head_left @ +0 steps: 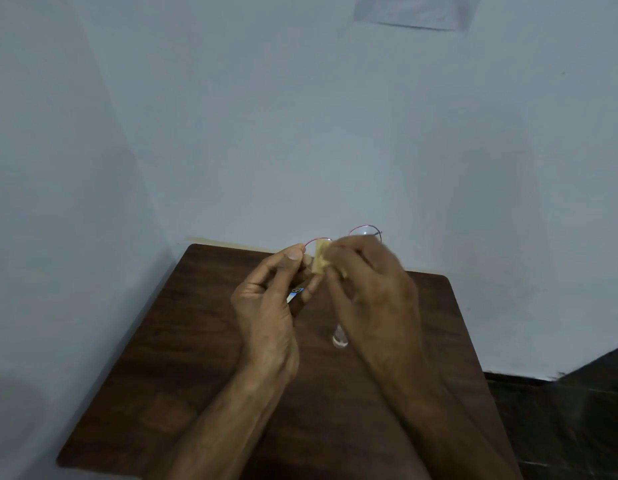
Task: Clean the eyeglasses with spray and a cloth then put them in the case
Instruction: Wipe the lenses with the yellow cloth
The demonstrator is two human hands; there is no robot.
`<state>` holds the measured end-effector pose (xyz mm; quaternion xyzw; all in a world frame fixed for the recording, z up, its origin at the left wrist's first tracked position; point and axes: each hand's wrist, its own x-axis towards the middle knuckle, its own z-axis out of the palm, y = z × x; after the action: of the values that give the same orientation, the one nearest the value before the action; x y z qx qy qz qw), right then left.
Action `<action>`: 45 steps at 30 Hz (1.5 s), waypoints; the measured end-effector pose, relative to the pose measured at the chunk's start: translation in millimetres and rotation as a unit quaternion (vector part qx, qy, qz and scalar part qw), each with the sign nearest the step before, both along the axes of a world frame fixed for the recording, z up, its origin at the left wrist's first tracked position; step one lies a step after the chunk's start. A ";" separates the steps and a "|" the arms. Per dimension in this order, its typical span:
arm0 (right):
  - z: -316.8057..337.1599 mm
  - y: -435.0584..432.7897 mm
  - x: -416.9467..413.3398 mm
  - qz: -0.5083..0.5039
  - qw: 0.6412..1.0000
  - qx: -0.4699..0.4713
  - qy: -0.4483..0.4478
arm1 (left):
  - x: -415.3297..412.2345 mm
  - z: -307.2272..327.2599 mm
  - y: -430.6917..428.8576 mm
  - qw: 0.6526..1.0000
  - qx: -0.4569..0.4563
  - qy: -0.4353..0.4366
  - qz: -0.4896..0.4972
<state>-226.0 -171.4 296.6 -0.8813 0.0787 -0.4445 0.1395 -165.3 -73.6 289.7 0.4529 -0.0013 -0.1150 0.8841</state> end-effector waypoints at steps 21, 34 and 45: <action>3.1 24.5 8.2 0.001 1.000 -0.020 -0.017 | 11.8 1.3 36.0 0.999 0.001 -0.024 0.036; 24.7 46.3 46.9 -0.064 0.997 -0.008 -0.032 | 57.3 8.1 73.3 0.999 -0.011 -0.047 0.022; 13.5 71.8 71.9 -0.047 0.998 -0.032 0.004 | 91.0 11.3 90.4 0.999 -0.024 -0.028 0.010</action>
<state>-154.0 -99.6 310.1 -0.8825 0.1058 -0.4493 0.0899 -74.3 16.8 301.0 0.4344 -0.0241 -0.0930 0.8956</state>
